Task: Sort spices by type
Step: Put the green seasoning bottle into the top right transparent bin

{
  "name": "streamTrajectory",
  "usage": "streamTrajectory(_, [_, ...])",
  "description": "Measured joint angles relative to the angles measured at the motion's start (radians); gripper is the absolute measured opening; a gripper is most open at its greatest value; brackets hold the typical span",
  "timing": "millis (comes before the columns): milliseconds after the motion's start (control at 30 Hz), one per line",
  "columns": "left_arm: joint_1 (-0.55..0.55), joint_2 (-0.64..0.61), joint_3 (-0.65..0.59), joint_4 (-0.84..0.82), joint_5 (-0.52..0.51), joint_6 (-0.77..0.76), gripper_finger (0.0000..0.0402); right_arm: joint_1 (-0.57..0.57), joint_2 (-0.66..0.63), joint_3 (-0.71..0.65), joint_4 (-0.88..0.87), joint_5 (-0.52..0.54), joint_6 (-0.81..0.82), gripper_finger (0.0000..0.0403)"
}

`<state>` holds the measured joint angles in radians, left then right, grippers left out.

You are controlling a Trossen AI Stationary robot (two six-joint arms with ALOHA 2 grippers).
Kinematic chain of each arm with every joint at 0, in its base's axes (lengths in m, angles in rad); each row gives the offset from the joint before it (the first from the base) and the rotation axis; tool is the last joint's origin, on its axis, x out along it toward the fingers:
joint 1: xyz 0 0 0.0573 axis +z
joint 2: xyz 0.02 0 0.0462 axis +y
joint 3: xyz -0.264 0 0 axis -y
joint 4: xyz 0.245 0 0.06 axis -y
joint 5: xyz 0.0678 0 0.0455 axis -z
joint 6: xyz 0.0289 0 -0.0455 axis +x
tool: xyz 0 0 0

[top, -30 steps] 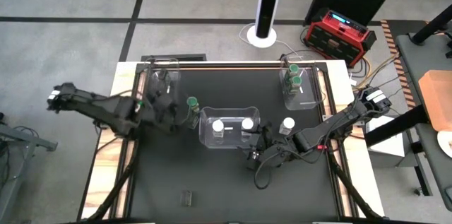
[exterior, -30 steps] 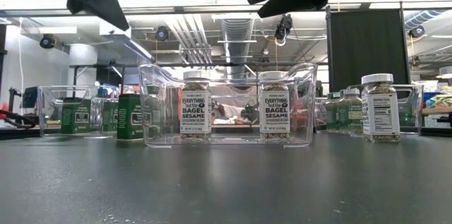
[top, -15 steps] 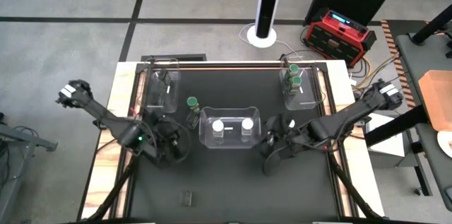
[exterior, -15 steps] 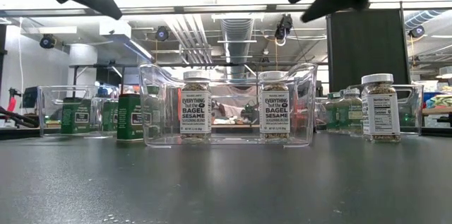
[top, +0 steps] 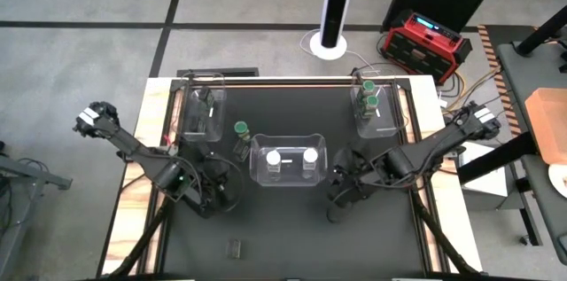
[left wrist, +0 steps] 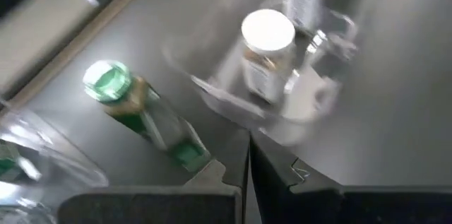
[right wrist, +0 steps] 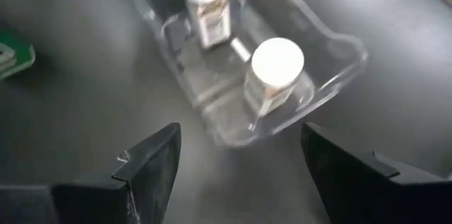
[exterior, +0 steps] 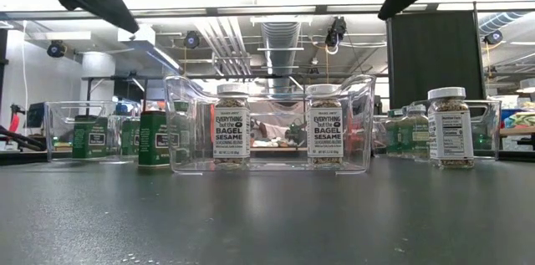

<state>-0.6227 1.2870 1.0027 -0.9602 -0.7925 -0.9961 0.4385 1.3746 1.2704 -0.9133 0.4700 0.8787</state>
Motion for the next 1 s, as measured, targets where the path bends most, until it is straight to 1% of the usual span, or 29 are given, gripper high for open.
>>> streamTrajectory(133, [-0.030,0.003,0.014,0.038,0.101,-0.014,0.0000,0.002,0.037,0.047,-0.099,-0.059,0.024,0.0277])
streamTrajectory(233, [-0.056,0.015,0.016,0.081,0.204,-0.010,0.0000,0.002,0.065,0.077,-0.163,-0.106,0.039,0.0272])
streamTrajectory(333, [-0.082,0.025,0.018,0.114,0.288,-0.009,0.0000,0.006,0.089,0.099,-0.192,-0.152,0.032,0.0270])
streamTrajectory(400, [-0.099,0.032,0.018,0.128,0.315,-0.014,0.0000,0.010,0.103,0.107,-0.199,-0.185,0.019,0.0271])
streamTrajectory(500, [-0.121,0.032,0.018,0.141,0.315,-0.029,0.0000,0.025,0.119,0.118,-0.225,-0.213,0.024,0.0272])
streamTrajectory(633, [-0.138,0.026,0.018,0.132,0.315,-0.037,0.0000,0.037,0.121,0.118,-0.277,-0.289,0.078,0.0263])
streamTrajectory(800, [-0.134,0.025,0.018,0.122,0.302,-0.007,0.0000,0.037,0.121,0.140,-0.447,-0.380,0.197,0.0250])
streamTrajectory(900, [-0.131,0.025,0.018,0.122,0.236,0.070,0.0000,0.037,0.122,0.167,-0.565,-0.414,0.255,0.0245])
streamTrajectory(933, [-0.129,0.025,0.018,0.123,0.190,0.115,0.0000,0.037,0.122,0.179,-0.601,-0.418,0.267,0.0244])
streamTrajectory(1000, [-0.123,0.022,0.018,0.123,0.060,0.205,0.0000,0.037,0.122,0.208,-0.662,-0.419,0.287,0.0245])
